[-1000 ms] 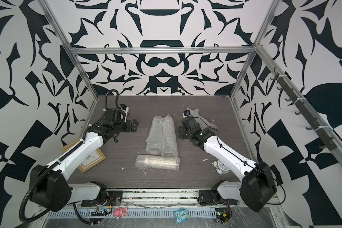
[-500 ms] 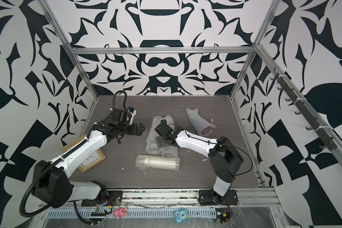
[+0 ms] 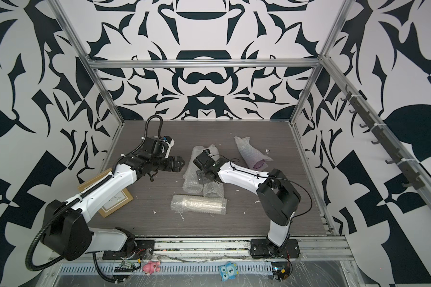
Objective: Unwrap the vase from the bubble wrap
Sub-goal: Pick up the bubble wrap from the center of the board.
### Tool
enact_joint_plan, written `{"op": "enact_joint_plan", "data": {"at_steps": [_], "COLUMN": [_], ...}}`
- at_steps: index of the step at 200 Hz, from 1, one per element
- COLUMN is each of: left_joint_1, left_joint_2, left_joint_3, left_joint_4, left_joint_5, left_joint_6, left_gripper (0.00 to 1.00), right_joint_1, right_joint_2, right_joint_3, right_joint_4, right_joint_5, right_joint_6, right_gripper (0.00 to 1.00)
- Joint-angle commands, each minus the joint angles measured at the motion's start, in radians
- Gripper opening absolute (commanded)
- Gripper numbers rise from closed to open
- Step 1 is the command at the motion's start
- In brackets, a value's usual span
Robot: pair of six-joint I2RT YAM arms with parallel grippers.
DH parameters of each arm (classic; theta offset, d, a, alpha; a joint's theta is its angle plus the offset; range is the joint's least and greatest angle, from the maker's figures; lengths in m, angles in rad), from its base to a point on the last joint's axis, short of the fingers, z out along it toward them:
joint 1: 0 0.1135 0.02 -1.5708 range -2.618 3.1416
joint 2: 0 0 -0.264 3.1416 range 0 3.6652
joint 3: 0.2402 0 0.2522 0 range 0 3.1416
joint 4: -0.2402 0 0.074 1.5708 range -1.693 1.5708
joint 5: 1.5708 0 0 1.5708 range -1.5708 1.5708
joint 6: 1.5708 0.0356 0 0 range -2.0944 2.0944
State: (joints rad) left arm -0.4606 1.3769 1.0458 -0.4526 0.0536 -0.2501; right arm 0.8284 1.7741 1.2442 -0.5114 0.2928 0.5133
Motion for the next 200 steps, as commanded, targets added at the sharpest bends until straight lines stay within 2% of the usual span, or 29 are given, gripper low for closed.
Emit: {"op": "enact_joint_plan", "data": {"at_steps": [1,44,151,171,185,196,200], "left_joint_1": [-0.004,-0.004,-0.007,-0.009,-0.011,-0.015,-0.016], "left_joint_2": [0.020,0.048,0.077,0.084,0.089,0.095,0.098], "left_joint_3": [0.035,0.051,0.065,0.066,0.066,0.067,0.066], "left_joint_4": [-0.042,-0.053,-0.069,-0.073,-0.074,-0.077,-0.079], "left_joint_5": [0.015,0.023,0.022,0.020,0.015,0.011,0.011], "left_joint_6": [-0.018,-0.020,-0.018,-0.017,-0.018,-0.018,-0.018], "left_gripper": [0.99,0.99,0.99,0.99,0.99,0.99,0.99], "right_joint_1": [-0.013,-0.075,-0.082,-0.093,-0.114,-0.133,-0.140], "right_joint_2": [-0.024,-0.056,0.140,0.130,0.102,0.070,0.057], "right_joint_3": [0.019,-0.056,0.107,0.097,0.064,0.028,0.013], "right_joint_4": [0.024,0.110,-0.022,-0.017,0.008,0.037,0.047], "right_joint_5": [0.010,-0.076,-0.044,-0.057,-0.083,-0.089,-0.126], "right_joint_6": [0.004,0.025,0.027,0.030,0.032,0.036,0.036], "right_gripper": [0.96,0.95,0.91,0.83,0.68,0.62,0.61]}}
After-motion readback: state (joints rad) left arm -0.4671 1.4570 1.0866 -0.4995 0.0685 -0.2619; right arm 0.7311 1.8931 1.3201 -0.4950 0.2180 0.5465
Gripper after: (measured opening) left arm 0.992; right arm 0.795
